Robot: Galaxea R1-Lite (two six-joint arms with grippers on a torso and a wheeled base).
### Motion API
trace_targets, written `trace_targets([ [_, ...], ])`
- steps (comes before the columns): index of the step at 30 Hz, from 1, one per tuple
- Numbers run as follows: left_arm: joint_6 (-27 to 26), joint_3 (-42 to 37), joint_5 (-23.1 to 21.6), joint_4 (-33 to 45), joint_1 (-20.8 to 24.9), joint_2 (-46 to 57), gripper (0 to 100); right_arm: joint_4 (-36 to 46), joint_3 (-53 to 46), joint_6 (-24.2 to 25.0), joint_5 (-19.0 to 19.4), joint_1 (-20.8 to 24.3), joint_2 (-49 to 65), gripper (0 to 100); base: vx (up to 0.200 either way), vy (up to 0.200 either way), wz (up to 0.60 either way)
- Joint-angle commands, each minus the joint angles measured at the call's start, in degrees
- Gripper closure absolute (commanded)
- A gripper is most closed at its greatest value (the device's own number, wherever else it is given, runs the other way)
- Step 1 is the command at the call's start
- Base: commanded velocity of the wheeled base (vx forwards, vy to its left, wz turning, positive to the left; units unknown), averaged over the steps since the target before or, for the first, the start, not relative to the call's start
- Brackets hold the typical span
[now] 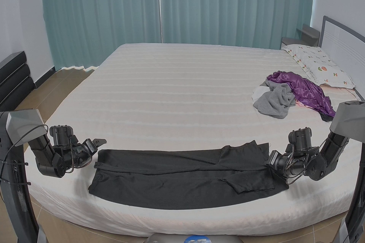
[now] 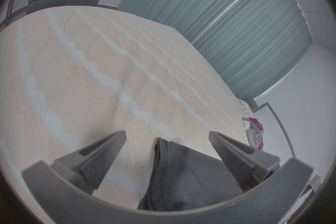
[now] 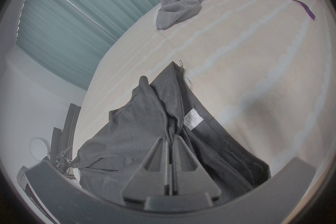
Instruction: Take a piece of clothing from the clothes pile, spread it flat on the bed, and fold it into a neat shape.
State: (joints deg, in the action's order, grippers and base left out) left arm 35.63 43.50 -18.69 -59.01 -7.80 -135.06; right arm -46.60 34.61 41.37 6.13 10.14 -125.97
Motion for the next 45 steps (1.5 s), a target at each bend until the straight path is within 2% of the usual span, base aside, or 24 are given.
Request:
trace_targets([
  [1, 0.1, -3.2, -0.4, 0.6, -0.1, 5.0, 0, -0.2, -0.6, 0.0, 0.0, -0.1, 0.5, 100, 0.000, 0.000, 0.00],
  [6, -0.2, -8.0, -1.2, 2.6, 0.6, 10.0, 0, -0.5, -0.8, 0.0, 0.0, -0.2, 0.2, 100, 0.000, 0.000, 0.00],
  [9, -0.4, -10.4, -1.0, 6.5, 3.1, 12.8, 0, -0.5, -0.8, 0.1, 0.2, -0.6, 0.0, 100, 0.000, 0.000, 0.00],
  [13, -0.5, -12.6, 0.7, 7.7, 5.3, 13.2, 0, -0.5, -0.6, 0.5, 0.3, -0.7, -0.1, 100, 0.000, 0.000, 0.00],
  [20, -0.5, -11.8, 5.6, 7.7, 7.2, 10.5, 0, -0.6, -0.2, 0.9, 0.5, -0.6, -0.5, 100, 0.000, 0.000, 0.00],
  [21, -0.5, -11.8, 5.6, 7.7, 7.2, 10.5, 100, -0.6, -0.2, 0.9, 0.5, -0.6, -0.5, 100, 0.000, 0.000, 0.00],
  [22, -0.5, -11.4, 6.9, 7.3, 7.1, 9.9, 100, -0.6, -0.2, 1.0, 0.5, -0.6, -0.4, 100, 0.000, 0.000, 0.00],
  [32, -0.1, -11.3, 7.9, 7.6, 6.9, 14.7, 100, -1.0, 0.0, 1.3, 0.7, -0.6, 0.3, 100, 0.000, 0.000, 0.00],
  [37, 0.2, -10.7, 8.0, 7.5, 6.7, 16.3, 100, -5.7, 0.2, 4.5, 0.5, -0.6, 0.0, 100, 0.000, 0.000, 0.00],
  [45, 8.1, -6.2, 10.1, 6.4, 6.0, 15.9, 100, -11.7, 1.0, 7.1, 0.1, -0.9, -0.2, 100, 0.000, 0.000, 0.00],
])
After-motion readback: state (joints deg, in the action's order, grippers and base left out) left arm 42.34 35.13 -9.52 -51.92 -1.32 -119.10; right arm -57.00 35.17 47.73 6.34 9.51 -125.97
